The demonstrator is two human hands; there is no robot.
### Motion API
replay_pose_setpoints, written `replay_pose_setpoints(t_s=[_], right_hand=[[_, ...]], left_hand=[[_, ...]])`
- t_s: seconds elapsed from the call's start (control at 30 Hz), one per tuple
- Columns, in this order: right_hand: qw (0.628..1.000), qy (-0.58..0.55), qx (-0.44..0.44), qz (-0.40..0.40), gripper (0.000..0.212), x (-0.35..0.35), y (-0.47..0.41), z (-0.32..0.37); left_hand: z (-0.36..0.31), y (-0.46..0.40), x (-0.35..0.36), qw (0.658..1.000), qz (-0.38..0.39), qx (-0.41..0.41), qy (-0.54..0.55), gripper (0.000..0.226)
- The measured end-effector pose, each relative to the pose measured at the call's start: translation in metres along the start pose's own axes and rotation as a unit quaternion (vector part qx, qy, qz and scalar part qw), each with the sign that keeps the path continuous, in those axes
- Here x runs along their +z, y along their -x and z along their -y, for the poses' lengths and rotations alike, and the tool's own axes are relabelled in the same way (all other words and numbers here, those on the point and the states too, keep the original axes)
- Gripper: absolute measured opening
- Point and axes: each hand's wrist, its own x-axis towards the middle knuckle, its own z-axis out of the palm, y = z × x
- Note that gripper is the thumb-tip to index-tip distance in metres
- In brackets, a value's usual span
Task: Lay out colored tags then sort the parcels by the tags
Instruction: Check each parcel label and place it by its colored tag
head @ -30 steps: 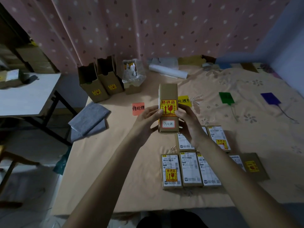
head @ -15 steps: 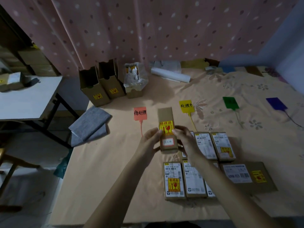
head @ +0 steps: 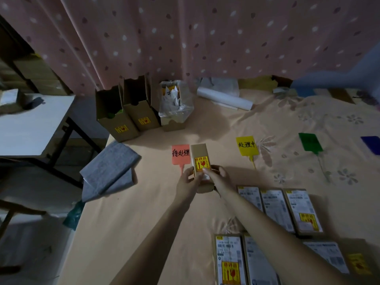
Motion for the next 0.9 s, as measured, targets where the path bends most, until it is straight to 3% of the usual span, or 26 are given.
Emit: replay_pose_setpoints(t_s=[0.23, 0.37, 0.9], right_hand=[[0.998, 0.028, -0.008, -0.058, 0.036, 0.038, -0.106, 0.017], [0.996, 0.06, 0.001, -0.071, 0.055, 0.046, -0.145, 0.019], [0.982, 0.179, -0.02, -0.052, 0.042, 0.056, -0.16, 0.032]], left_hand=[[-0.011, -0.116, -0.008, 0.999, 0.026, 0.005, -0.03, 0.028], [-0.004, -0.156, -0.005, 0.999, 0.016, 0.004, -0.035, 0.024], [0.008, -0.177, -0.007, 0.999, -0.002, -0.043, -0.015, 0.041]])
